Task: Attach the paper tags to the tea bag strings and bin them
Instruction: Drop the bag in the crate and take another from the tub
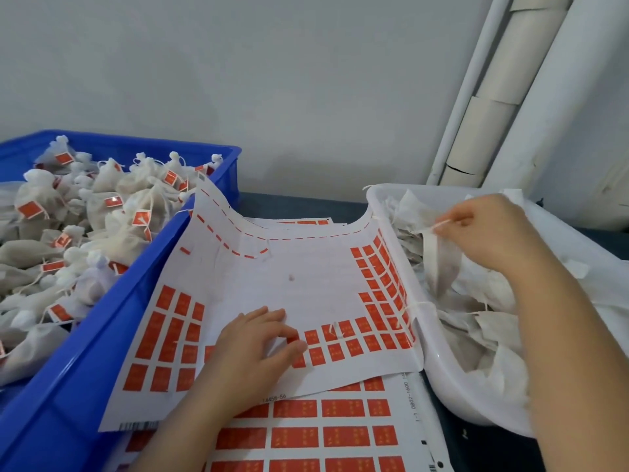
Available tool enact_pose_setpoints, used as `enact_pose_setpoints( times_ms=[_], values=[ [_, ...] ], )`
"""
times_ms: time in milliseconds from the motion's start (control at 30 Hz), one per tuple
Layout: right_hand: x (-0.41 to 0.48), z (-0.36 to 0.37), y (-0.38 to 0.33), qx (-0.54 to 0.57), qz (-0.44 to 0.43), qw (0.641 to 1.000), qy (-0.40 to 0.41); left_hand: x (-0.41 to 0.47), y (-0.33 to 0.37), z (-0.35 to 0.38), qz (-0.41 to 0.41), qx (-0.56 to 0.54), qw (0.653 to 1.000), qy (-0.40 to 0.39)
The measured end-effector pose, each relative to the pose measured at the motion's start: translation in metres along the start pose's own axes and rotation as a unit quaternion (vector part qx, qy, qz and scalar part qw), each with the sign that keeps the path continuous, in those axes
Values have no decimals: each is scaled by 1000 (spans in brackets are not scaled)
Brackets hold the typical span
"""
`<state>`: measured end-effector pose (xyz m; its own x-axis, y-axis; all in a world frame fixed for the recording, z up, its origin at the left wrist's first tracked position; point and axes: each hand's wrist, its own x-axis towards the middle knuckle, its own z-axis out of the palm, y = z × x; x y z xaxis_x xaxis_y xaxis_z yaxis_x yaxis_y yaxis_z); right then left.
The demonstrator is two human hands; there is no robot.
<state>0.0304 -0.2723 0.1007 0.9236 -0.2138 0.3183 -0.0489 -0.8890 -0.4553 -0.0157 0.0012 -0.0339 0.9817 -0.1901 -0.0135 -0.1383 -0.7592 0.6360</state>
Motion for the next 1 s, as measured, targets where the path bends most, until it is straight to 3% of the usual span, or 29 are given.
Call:
enact_pose_setpoints(
  times_ms=[133, 233, 333, 400, 467, 533, 700, 1000],
  values=[
    [-11, -13, -24, 202, -84, 953, 208, 1, 1, -1, -12, -7, 1000, 12],
    [-29, -23, -58, 263, -167, 919, 240, 2, 2, 0, -19, -18, 1000, 16],
    [-56, -8, -83, 268, -218, 920, 184, -1, 7, -3, -24, -104, 990, 91],
    [-73, 22, -91, 275, -213, 932, 96, -1, 9, -8, -5, -240, 955, 176],
    [-89, 61, -92, 290, -175, 941, 6, 2, 8, -14, 20, -395, 902, 176],
    [-102, 96, -91, 328, -119, 936, -48, 2, 6, -17, 28, -474, 868, 144],
    [-116, 137, -76, 437, -25, 897, -67, -2, 7, -11, 32, -381, 905, 185],
    [-116, 129, -70, 470, -27, 880, -57, -5, 9, -13, 85, -321, 928, 170]
  ],
)
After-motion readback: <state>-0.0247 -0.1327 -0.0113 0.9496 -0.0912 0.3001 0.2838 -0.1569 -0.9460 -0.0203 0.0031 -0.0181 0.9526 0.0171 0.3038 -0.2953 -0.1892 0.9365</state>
